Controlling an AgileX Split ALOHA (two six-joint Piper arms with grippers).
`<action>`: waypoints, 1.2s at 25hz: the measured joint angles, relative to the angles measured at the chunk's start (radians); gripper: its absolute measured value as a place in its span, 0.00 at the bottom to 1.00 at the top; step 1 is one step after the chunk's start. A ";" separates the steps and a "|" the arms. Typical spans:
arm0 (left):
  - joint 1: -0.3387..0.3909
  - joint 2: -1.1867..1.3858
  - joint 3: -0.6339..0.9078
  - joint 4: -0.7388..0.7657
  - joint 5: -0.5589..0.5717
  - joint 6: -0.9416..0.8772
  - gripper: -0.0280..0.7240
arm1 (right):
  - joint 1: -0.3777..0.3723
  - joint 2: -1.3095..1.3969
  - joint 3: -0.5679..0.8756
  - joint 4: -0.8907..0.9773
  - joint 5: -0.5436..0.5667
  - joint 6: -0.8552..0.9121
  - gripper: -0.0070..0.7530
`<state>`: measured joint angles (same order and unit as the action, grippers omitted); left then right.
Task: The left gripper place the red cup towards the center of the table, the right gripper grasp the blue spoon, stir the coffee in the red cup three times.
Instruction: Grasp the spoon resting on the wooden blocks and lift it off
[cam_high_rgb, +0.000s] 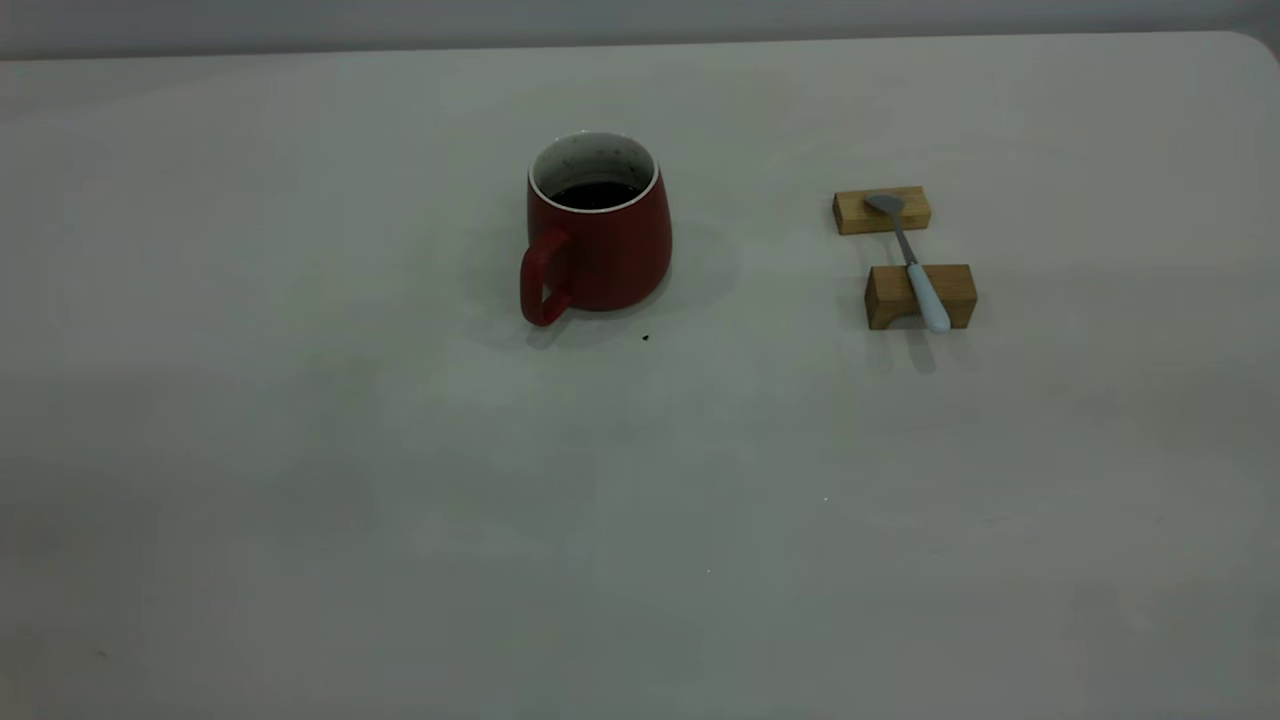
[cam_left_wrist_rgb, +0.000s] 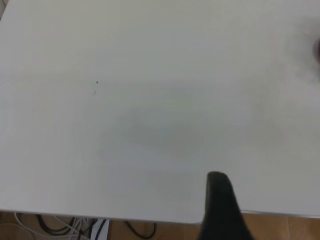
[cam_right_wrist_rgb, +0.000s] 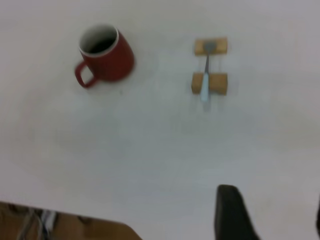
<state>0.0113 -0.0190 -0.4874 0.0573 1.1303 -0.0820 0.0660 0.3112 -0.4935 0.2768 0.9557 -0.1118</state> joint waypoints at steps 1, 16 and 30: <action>0.000 0.000 0.000 0.000 0.000 0.000 0.77 | 0.000 0.072 0.000 0.008 -0.036 -0.021 0.64; 0.000 0.000 0.000 0.000 0.000 0.000 0.77 | 0.091 1.159 -0.233 0.408 -0.324 -0.471 0.71; 0.000 0.000 0.000 0.000 0.000 0.000 0.77 | 0.255 1.821 -0.784 0.040 -0.269 0.042 0.71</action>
<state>0.0113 -0.0190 -0.4874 0.0573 1.1303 -0.0820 0.3206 2.1319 -1.2780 0.3167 0.6868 -0.0695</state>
